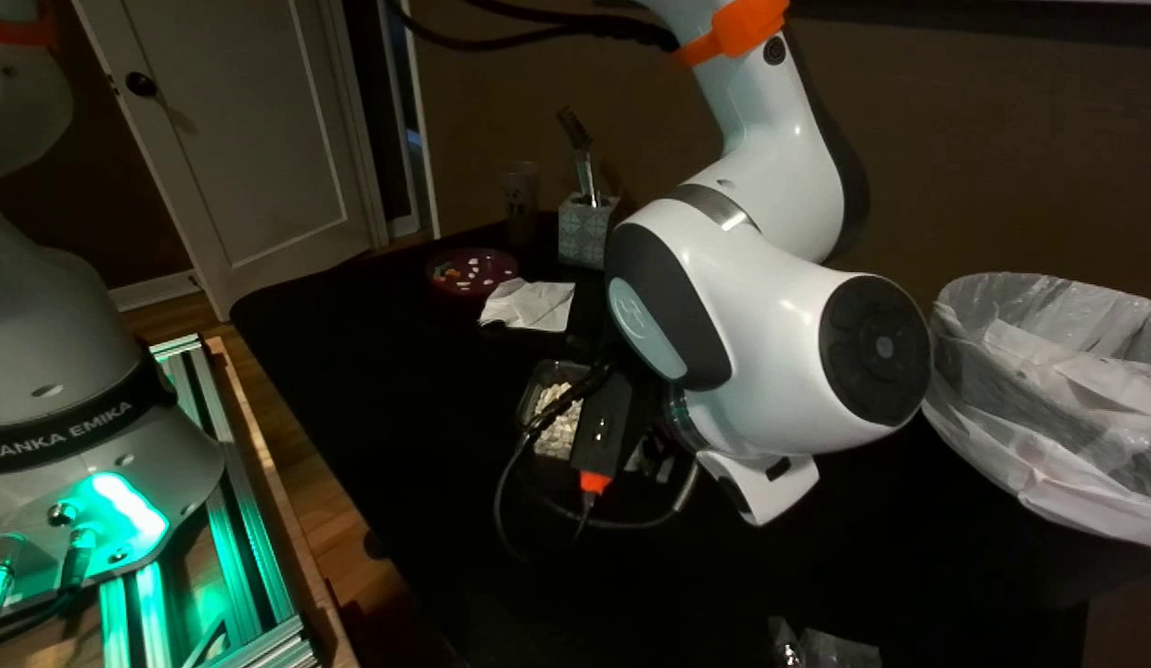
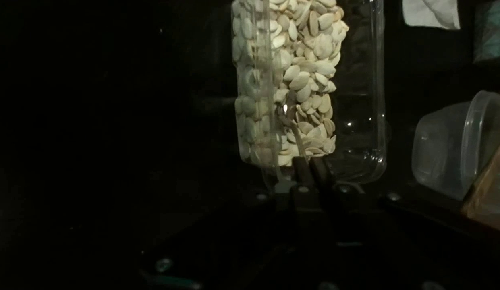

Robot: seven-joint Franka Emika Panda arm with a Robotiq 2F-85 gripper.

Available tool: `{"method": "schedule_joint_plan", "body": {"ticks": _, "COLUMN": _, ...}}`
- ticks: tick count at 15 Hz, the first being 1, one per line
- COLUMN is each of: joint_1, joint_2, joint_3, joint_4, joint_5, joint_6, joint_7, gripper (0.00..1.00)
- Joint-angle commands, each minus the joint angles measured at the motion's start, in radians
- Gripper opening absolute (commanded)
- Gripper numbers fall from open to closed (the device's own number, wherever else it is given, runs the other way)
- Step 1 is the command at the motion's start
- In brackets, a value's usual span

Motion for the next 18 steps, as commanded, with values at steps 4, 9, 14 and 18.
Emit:
{"method": "schedule_joint_plan", "body": {"ticks": 4, "joint_1": 0.0, "joint_2": 0.012, "joint_3": 0.002, "joint_4": -0.026, "joint_5": -0.128, "joint_6": 0.033, "joint_7": 0.261, "gripper": 0.01}}
{"method": "schedule_joint_plan", "body": {"ticks": 9, "joint_1": -0.008, "joint_2": -0.01, "joint_3": -0.004, "joint_4": -0.091, "joint_5": -0.128, "joint_6": 0.041, "joint_7": 0.422, "gripper": 0.01}}
{"method": "schedule_joint_plan", "body": {"ticks": 14, "joint_1": -0.03, "joint_2": -0.05, "joint_3": -0.008, "joint_4": -0.242, "joint_5": -0.038, "joint_6": 0.064, "joint_7": 0.488, "gripper": 0.01}}
{"method": "schedule_joint_plan", "body": {"ticks": 18, "joint_1": -0.038, "joint_2": -0.081, "joint_3": -0.005, "joint_4": -0.319, "joint_5": 0.088, "joint_6": 0.078, "joint_7": 0.422, "gripper": 0.3}}
